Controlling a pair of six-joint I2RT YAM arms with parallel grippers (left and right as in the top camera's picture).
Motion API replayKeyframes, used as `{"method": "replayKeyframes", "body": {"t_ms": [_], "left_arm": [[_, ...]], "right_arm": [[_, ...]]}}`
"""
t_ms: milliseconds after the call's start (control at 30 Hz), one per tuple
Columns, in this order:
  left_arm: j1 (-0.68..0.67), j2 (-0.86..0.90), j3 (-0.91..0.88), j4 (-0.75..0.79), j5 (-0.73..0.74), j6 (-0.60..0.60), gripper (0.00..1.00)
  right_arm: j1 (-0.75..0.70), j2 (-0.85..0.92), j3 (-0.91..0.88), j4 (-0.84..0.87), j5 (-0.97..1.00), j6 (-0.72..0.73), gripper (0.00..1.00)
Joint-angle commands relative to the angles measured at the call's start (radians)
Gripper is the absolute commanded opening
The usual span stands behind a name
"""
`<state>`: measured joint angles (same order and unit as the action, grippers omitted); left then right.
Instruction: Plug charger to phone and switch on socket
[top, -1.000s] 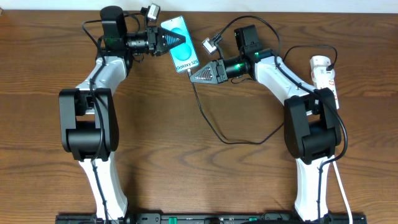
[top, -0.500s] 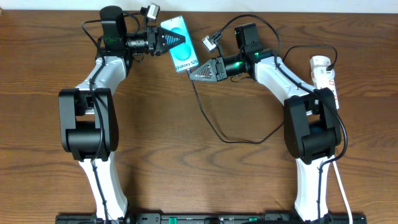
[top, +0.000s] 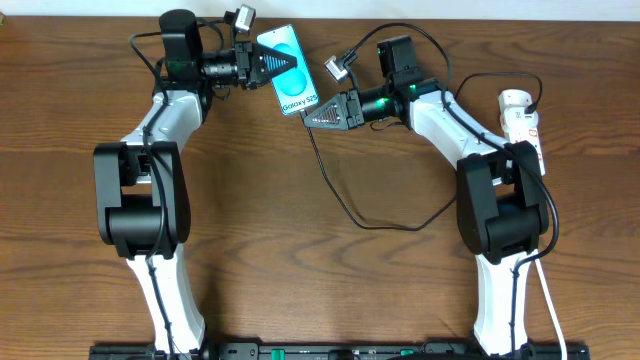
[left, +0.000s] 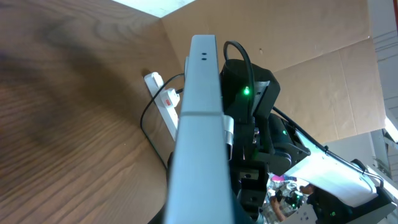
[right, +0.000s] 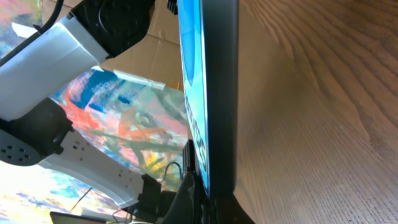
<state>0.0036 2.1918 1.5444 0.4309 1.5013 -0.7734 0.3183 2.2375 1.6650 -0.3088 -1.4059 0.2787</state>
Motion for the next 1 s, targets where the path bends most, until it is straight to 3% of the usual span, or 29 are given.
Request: {"method": "replayKeyframes", "body": {"t_ms": [0, 200, 667, 800, 967], "left_arm": [[-0.016, -0.024, 0.011, 0.002, 0.072, 0.021, 0.07], [-0.016, -0.024, 0.011, 0.002, 0.072, 0.021, 0.07], [-0.015, -0.024, 0.011, 0.002, 0.072, 0.02, 0.07], [-0.015, -0.024, 0.011, 0.002, 0.072, 0.021, 0.07], [-0.015, -0.024, 0.011, 0.002, 0.072, 0.021, 0.07]], "right_arm": [[-0.005, -0.029, 0.016, 0.021, 0.002, 0.006, 0.01], [-0.005, -0.029, 0.016, 0.021, 0.001, 0.006, 0.07], [-0.005, -0.029, 0.016, 0.021, 0.001, 0.006, 0.38], [-0.005, -0.029, 0.016, 0.021, 0.001, 0.006, 0.57], [-0.005, -0.029, 0.016, 0.029, 0.001, 0.006, 0.99]]}}
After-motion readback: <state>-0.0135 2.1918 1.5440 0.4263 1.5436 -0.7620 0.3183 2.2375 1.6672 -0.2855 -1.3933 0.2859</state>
